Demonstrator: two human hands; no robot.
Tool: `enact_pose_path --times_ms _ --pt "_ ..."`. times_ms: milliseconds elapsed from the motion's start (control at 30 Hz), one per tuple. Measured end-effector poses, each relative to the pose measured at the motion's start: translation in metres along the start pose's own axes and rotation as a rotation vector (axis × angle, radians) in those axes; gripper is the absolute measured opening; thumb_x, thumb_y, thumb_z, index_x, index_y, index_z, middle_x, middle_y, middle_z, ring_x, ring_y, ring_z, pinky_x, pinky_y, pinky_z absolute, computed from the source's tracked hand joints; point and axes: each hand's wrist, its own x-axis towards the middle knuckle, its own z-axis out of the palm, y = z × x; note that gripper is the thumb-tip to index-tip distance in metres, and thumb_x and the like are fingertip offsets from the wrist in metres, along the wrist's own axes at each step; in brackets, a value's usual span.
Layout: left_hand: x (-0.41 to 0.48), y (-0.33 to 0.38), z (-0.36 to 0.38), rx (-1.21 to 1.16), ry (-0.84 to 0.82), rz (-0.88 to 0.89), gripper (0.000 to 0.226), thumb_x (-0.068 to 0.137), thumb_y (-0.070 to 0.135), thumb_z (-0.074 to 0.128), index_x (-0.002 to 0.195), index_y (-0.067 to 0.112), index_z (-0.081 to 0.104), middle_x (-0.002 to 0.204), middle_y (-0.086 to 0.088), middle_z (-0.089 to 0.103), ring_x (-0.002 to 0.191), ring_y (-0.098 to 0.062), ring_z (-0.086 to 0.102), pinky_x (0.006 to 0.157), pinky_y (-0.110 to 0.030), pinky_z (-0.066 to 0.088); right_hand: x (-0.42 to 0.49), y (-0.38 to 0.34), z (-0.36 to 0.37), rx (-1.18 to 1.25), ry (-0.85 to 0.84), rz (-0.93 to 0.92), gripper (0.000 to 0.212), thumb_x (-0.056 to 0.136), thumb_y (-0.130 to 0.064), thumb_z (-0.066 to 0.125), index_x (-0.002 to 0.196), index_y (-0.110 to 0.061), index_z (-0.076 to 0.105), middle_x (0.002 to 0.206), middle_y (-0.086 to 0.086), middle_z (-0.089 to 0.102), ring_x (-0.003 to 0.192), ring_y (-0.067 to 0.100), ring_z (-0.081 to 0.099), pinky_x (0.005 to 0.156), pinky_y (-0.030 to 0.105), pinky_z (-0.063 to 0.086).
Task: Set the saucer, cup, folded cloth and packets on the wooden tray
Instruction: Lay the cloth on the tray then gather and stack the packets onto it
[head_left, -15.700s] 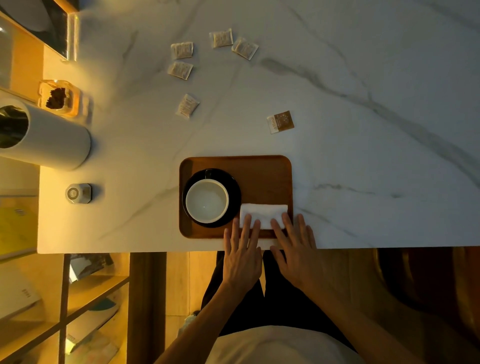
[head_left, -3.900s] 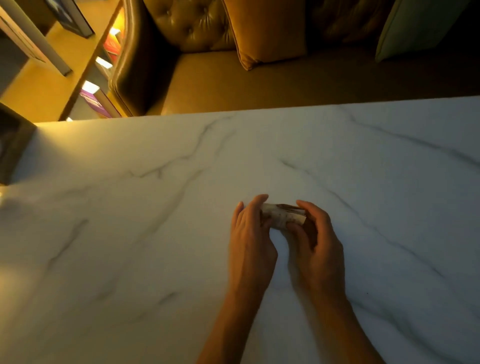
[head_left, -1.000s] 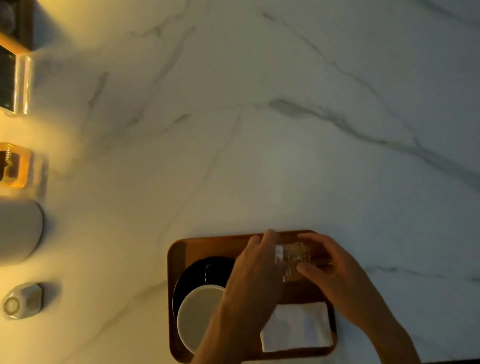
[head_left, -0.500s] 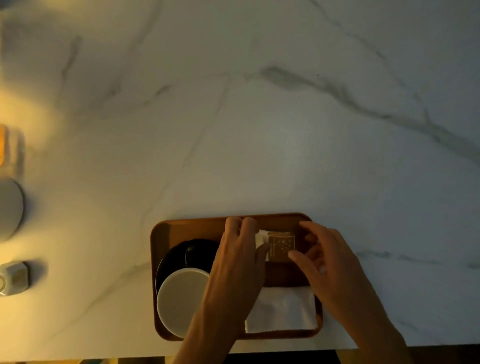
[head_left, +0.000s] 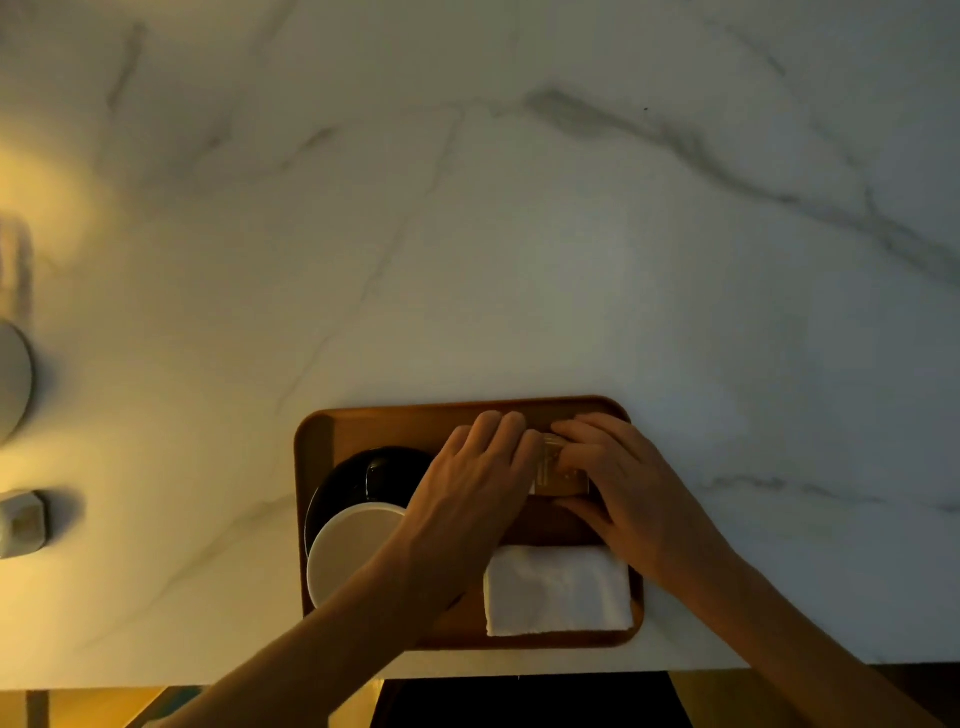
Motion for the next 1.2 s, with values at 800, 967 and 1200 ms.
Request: enact_pose_path --times_ms 800,967,1200 --pt "-0.001 0.002 0.011 0.087 0.12 0.018 0.059 0.056 0.023 0.09 0.105 0.016 0.057 0.098 -0.002 0.06 0.087 -0.018 0.059 0.078 -0.032 0.054 0.0 0.003 -0.006 0.051 0.012 -0.04 0.048 0.079 -0.029 0.067 0.12 -0.014 0.049 0.126 0.012 0.061 0.124 0.028 0.053 0.103 0.041 0.046" --pt "-0.002 0.002 0.012 0.09 0.13 0.019 0.054 0.063 0.022 0.087 0.106 0.016 0.055 0.099 -0.002 0.06 0.089 -0.019 0.058 0.081 -0.033 0.052 -0.002 0.004 -0.003 0.031 0.001 -0.045 0.05 0.078 -0.027 0.069 0.122 -0.015 0.047 0.127 0.011 0.06 0.126 0.026 0.05 0.106 0.037 0.042" --pt "-0.003 0.004 0.013 0.09 0.133 0.006 0.054 0.065 0.018 0.084 0.106 0.015 0.05 0.097 -0.003 0.057 0.086 -0.019 0.055 0.08 -0.034 0.051 -0.002 0.002 -0.002 0.06 0.008 0.001 0.055 0.08 -0.03 0.067 0.127 -0.015 0.043 0.131 0.011 0.058 0.129 0.023 0.047 0.108 0.037 0.039"
